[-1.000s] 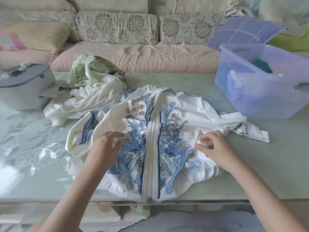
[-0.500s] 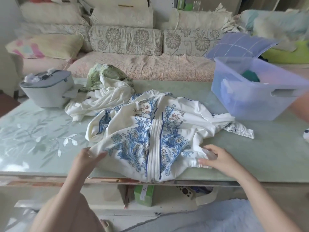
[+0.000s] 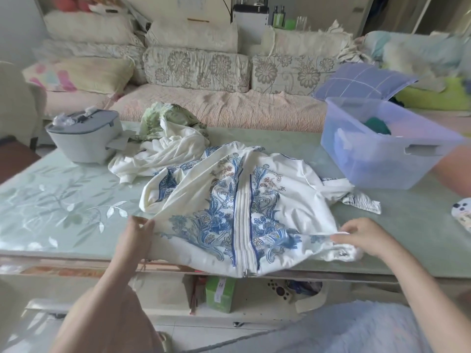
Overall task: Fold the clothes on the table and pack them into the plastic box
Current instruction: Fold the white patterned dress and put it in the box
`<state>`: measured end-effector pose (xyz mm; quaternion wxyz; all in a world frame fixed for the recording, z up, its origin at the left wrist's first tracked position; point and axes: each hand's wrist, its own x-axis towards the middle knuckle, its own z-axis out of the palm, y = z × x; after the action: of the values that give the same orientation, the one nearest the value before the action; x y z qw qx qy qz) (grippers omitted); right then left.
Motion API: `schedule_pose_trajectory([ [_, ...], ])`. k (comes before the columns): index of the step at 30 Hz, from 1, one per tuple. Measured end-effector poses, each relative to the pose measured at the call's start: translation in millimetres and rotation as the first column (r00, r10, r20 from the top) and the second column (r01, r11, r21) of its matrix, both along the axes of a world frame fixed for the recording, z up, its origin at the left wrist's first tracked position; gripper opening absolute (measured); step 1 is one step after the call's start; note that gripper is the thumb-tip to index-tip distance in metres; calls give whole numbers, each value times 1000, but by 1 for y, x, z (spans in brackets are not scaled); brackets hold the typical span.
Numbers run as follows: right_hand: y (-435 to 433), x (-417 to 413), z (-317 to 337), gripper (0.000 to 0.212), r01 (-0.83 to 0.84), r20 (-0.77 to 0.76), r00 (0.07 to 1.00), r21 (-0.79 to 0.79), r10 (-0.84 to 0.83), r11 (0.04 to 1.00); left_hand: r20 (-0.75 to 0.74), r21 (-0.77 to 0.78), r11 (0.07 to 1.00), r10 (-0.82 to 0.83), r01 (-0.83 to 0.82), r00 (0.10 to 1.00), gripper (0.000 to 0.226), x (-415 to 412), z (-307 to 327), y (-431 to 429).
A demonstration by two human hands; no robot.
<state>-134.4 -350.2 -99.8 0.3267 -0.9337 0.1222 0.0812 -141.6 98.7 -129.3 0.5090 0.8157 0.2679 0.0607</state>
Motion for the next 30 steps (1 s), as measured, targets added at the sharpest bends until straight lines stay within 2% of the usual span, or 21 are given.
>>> schedule_pose_trajectory([
  [2, -1, 4, -6, 22, 6, -18, 1000, -110, -8, 994, -45, 41, 999, -29, 31, 999, 19, 0, 1, -4],
  [5, 7, 5, -23, 24, 46, -11, 999, -93, -47, 995, -78, -42, 994, -105, 102, 991, 31, -3, -3, -11],
  [10, 11, 8, -43, 58, 150, 17, 989, -169, -149, 974, -162, -104, 947, -317, 303, 935, 19, -18, 4, -13],
  [13, 14, 8, -48, 55, 168, 34, 986, -242, -164, 956, -235, -102, 912, -410, 397, 881, 21, -23, 7, -8],
  [16, 21, 6, -48, 40, 151, 67, 988, -274, -138, 950, -285, -88, 927, -373, 364, 883, 38, -23, 10, -14],
  [18, 22, 7, -48, 36, 185, 101, 981, -269, -164, 945, -310, -41, 941, -332, 337, 891, 66, -21, 11, -20],
  [20, 21, 9, -43, 18, 251, 197, 961, -325, -195, 912, -330, 16, 941, -314, 338, 890, 87, -18, 5, -23],
  [22, 16, 13, -36, 8, 314, 332, 925, -398, -184, 862, -353, 77, 944, -274, 320, 895, 80, -17, 1, -24],
  [24, 10, 19, -30, 8, 335, 395, 906, -452, -152, 827, -396, 165, 932, -238, 324, 887, 68, -16, -3, -26],
  [26, 6, 25, -28, 11, 320, 380, 917, -514, -123, 796, -452, 265, 891, -221, 367, 864, 57, -15, -6, -29],
  [28, 10, 28, -30, 21, 293, 348, 933, -573, -97, 766, -476, 284, 863, -252, 419, 843, 53, -16, -7, -29],
  [30, 24, 27, -33, 34, 215, 336, 942, -557, -19, 802, -442, 258, 855, -309, 449, 842, 50, -13, -11, -26],
])
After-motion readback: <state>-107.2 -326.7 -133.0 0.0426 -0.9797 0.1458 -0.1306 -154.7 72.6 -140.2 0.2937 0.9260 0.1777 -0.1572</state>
